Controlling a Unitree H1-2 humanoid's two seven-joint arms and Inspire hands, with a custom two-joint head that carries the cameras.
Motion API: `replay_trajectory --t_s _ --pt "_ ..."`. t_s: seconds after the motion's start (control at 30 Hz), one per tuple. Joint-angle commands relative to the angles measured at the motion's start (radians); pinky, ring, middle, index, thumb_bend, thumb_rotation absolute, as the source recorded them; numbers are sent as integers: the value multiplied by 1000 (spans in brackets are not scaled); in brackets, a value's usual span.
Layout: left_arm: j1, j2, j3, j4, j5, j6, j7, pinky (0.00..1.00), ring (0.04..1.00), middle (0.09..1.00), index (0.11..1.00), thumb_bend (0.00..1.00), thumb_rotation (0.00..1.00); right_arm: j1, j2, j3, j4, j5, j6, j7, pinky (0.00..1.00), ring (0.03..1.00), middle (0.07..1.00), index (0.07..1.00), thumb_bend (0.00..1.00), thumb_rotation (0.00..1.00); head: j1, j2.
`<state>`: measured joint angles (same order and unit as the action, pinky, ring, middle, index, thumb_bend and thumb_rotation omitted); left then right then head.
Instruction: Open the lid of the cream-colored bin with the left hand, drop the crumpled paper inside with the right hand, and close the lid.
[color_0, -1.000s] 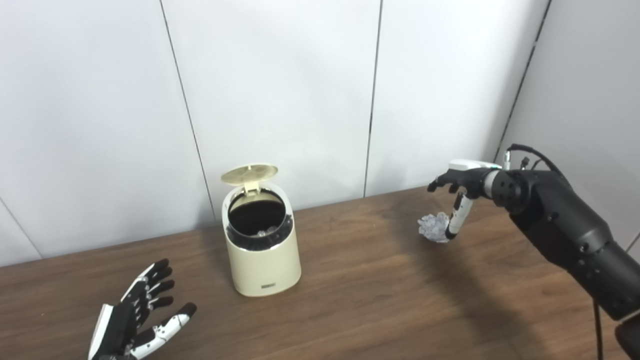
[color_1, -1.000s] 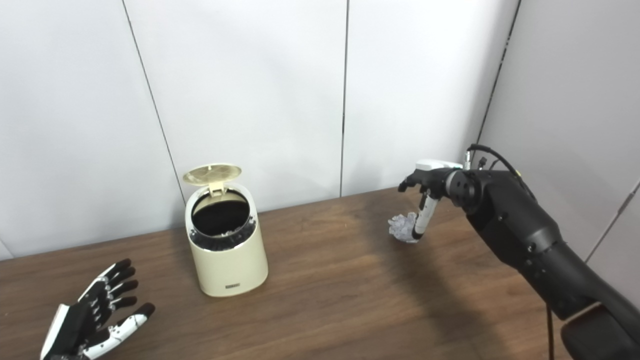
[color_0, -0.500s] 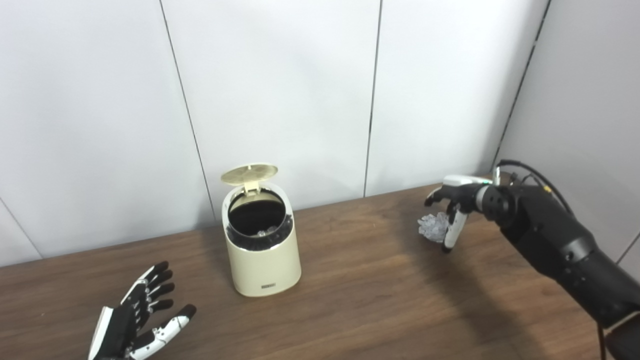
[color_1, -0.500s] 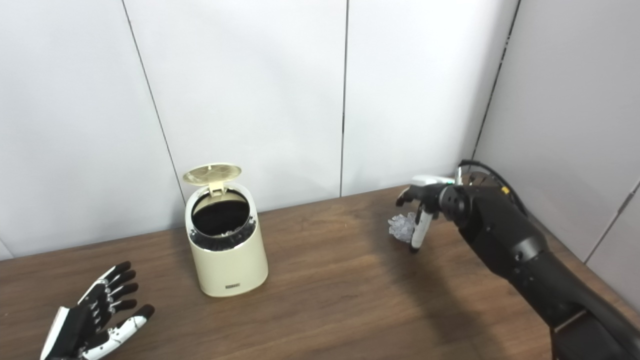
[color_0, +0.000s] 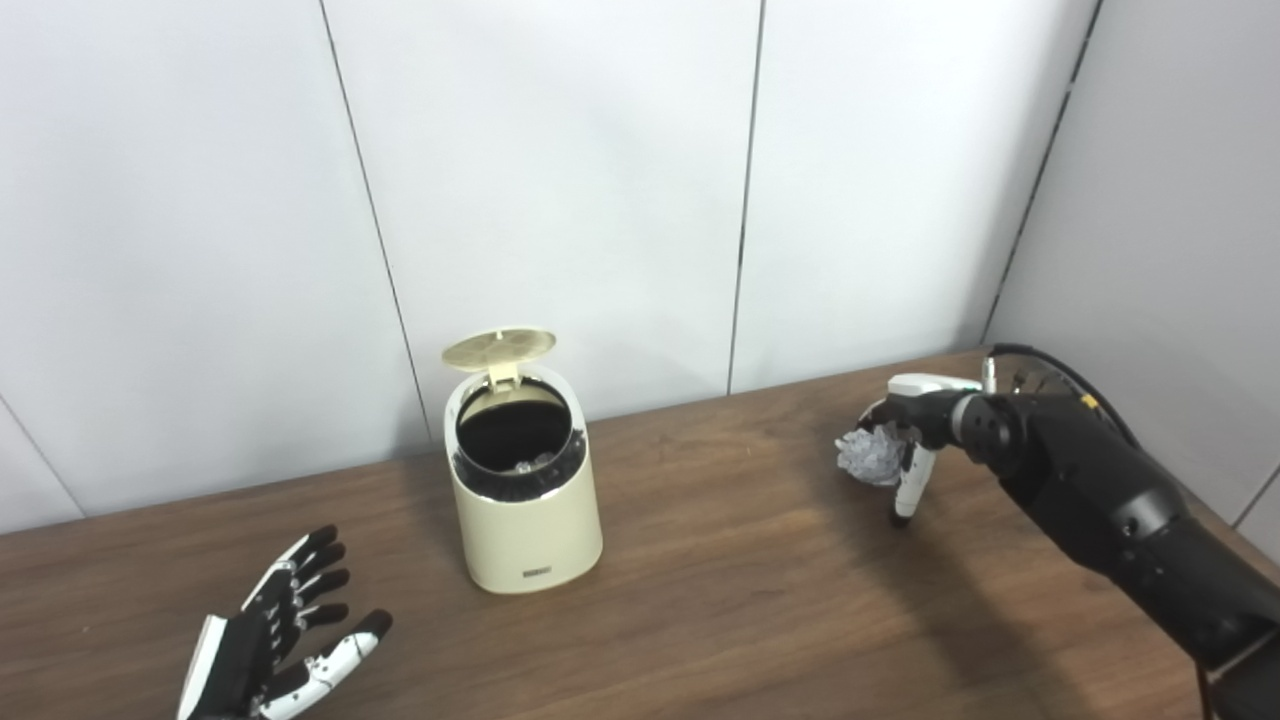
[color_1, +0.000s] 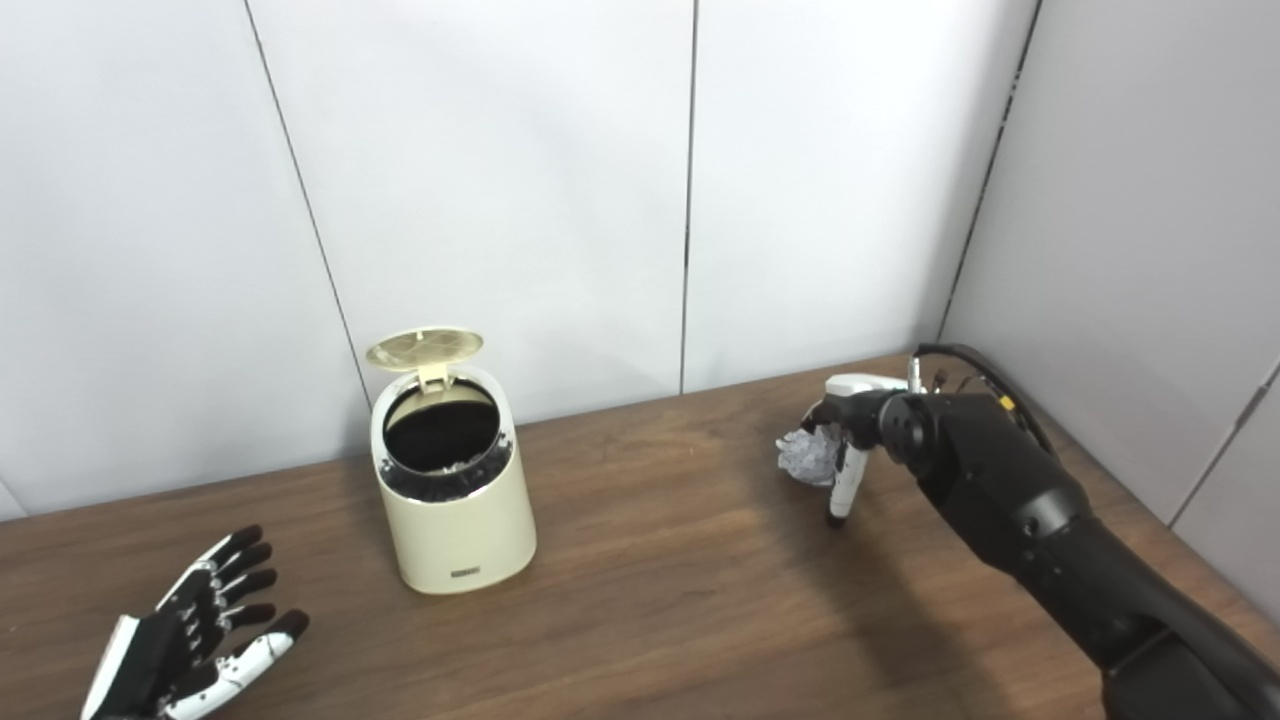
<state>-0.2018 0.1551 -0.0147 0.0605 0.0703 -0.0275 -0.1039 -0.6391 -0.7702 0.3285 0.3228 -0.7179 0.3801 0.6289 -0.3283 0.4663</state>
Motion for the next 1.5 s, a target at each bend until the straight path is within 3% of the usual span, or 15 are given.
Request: replay_trajectory --t_s 0.0,0.2,0.27,0.33,0.63,0.83,0.97,1.0,1.13,1.23,1.37,1.47 --pt "-24 10 1 -43 -3 -22 -2 730 825 873 922 633 183 -30 -24 -22 -2 12 -35 -37 751 850 880 834 809 91 -1 1" --pt "-24 8 0 -50 3 -11 3 732 820 870 921 634 185 -20 -19 -44 8 34 -75 -103 594 625 666 683 761 43 3 8" --pt "-24 7 0 -50 2 -11 3 736 818 867 920 636 178 -18 -16 -47 7 38 -75 -115 561 578 618 545 583 107 3 9" --pt "-24 7 -1 -47 -1 -16 1 746 818 868 918 633 177 -17 -14 -52 -1 46 -72 -117 543 561 608 504 530 125 3 10" --pt "-25 -2 -3 -44 5 -5 7 750 817 864 913 638 159 -30 -19 -40 -30 35 -73 -105 584 614 660 496 519 133 8 14" --pt "-27 -4 -3 -46 4 -2 6 752 823 868 917 631 144 -38 -18 -32 -57 27 -61 -77 570 606 658 496 518 131 14 18" --pt "-27 -2 -2 -46 1 -11 4 751 823 868 915 631 144 -34 -12 -34 -39 29 -86 -99 572 600 638 495 518 129 21 24" --pt "-27 -2 -2 -46 1 -12 3 745 820 865 912 629 145 -29 -10 -41 -31 35 -104 -120 505 544 561 485 524 52 22 25" --pt "-25 -1 -2 -50 -4 -5 0 747 821 869 912 638 166 -18 -8 -61 -30 51 -141 -161 388 411 506 519 516 2 22 26" --pt "-26 -3 -1 -46 -10 -9 -3 736 820 871 913 640 164 -12 -8 -85 -113 60 -104 -137 379 394 500 521 515 0 26 26" --pt "-31 -4 -5 -35 -8 -15 -2 715 815 873 912 634 150 -14 -7 -106 -216 68 -107 -118 359 379 487 545 511 0 28 23" --pt "-34 -8 -8 -30 -5 -16 2 712 814 872 911 636 146 -24 -1 -103 -296 49 -55 -76 373 387 498 533 513 0 35 20"
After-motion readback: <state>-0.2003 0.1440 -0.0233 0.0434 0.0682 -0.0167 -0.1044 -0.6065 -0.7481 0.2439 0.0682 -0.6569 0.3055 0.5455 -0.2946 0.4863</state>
